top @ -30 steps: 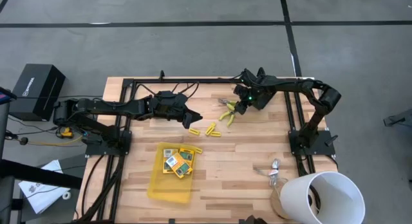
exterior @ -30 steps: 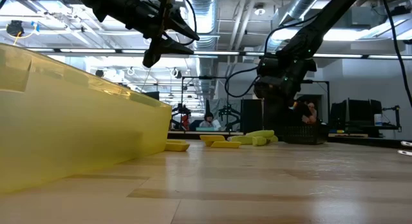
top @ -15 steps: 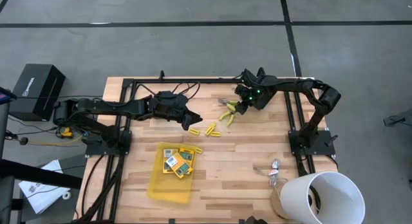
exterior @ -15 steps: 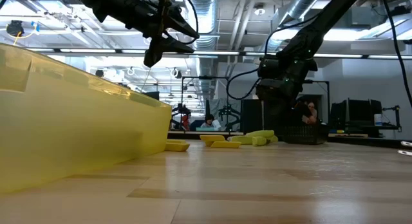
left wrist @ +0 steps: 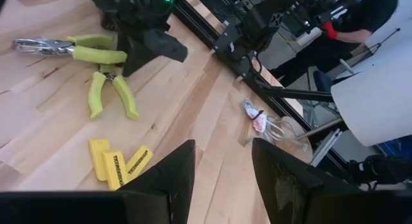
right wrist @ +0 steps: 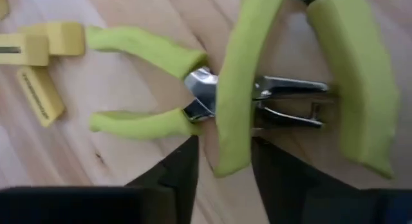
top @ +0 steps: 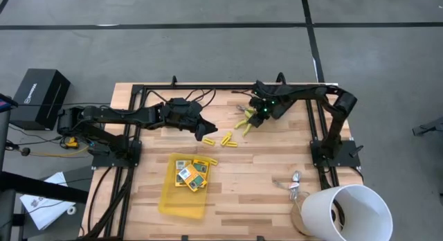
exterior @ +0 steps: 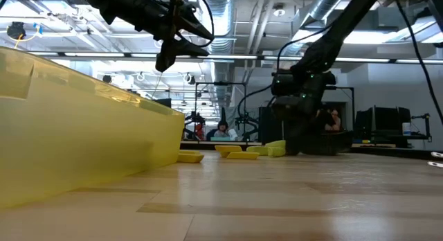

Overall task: Pick & Place School Supplies
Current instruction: Put the green puncher into the right black bin

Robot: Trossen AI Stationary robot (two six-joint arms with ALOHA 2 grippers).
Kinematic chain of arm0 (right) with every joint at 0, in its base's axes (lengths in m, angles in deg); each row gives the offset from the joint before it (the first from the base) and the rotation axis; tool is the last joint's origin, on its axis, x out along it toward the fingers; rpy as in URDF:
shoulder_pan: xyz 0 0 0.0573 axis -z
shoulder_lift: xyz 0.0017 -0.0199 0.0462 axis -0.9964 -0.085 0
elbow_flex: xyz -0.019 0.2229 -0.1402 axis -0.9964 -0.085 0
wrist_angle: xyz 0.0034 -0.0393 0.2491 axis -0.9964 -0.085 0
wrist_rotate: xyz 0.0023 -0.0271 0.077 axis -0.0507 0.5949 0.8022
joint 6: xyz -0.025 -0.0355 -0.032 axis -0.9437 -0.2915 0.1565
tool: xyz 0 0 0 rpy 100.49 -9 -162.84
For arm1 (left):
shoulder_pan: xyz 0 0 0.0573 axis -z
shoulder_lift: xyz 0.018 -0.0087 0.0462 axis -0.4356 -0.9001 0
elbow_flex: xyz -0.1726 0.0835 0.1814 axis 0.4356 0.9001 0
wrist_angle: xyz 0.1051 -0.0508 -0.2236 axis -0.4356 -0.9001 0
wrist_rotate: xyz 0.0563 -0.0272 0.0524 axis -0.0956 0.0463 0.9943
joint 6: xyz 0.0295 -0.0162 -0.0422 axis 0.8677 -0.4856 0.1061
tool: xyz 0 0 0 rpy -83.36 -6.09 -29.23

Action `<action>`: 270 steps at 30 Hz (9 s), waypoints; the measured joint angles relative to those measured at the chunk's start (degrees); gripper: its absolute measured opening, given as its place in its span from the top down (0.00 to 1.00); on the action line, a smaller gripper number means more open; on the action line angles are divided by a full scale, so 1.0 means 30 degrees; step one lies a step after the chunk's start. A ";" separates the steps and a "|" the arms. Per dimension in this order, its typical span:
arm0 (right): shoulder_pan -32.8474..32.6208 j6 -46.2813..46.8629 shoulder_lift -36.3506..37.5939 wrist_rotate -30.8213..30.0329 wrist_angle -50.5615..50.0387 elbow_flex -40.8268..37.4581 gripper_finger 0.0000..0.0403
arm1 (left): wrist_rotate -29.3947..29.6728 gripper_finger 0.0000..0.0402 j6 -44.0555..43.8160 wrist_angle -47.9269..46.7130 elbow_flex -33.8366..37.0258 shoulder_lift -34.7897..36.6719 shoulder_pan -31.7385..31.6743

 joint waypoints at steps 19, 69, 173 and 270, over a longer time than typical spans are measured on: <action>0.0613 -0.0043 0.1845 0.0680 -0.1295 0.4043 0.99 | -0.0261 0.63 0.0513 0.0022 0.0000 0.0000 -0.0284; 0.3186 -0.1836 1.0174 -0.1842 -1.1650 0.3937 1.00 | -0.0188 0.63 0.1378 0.0204 0.0000 0.0000 -0.1858; -0.7409 3.6204 -0.0308 -2.7293 2.7633 -0.5164 1.00 | -0.7218 0.63 0.0481 0.0350 0.0000 0.0000 -0.1850; -0.7705 2.2287 1.3607 -1.5428 -0.3942 -0.0319 0.72 | -0.8805 0.63 0.1405 0.0867 0.0007 -0.0007 -0.1850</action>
